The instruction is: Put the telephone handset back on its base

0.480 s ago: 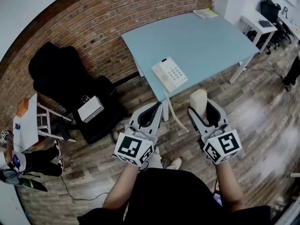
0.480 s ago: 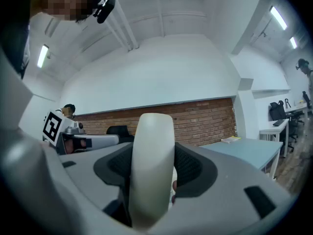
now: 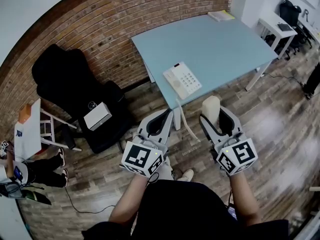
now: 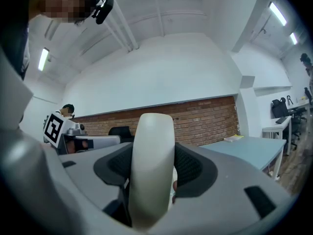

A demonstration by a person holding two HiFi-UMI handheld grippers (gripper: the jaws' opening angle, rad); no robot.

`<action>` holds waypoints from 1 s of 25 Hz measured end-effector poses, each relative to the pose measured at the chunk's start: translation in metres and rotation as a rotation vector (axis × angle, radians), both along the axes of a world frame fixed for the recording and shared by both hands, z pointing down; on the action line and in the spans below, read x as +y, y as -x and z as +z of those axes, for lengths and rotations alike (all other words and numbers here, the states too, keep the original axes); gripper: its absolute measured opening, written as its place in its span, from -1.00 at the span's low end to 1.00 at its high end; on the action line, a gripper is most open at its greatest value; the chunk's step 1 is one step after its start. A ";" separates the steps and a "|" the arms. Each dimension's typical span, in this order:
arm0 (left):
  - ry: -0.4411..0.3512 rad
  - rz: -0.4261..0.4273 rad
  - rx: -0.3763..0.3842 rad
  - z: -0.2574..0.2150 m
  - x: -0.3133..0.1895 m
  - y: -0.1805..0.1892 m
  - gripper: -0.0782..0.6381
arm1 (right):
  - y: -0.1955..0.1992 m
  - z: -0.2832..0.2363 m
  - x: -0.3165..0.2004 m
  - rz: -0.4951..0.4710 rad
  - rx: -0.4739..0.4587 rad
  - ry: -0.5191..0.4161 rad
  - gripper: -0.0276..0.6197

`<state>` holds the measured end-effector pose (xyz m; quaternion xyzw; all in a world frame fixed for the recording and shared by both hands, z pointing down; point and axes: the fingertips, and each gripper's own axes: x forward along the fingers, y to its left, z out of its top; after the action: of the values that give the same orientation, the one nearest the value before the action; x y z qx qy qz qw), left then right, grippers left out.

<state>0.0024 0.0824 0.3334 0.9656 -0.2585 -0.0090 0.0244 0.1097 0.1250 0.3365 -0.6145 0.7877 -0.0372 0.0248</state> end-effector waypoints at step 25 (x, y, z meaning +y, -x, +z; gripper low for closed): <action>0.026 -0.035 -0.012 0.013 -0.011 -0.004 -0.76 | -0.006 0.010 -0.019 -0.044 -0.035 0.014 -0.15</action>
<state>0.0068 0.0711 0.3461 0.9607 -0.2754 -0.0005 0.0351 0.1157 0.1060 0.3465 -0.5964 0.8001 -0.0542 0.0333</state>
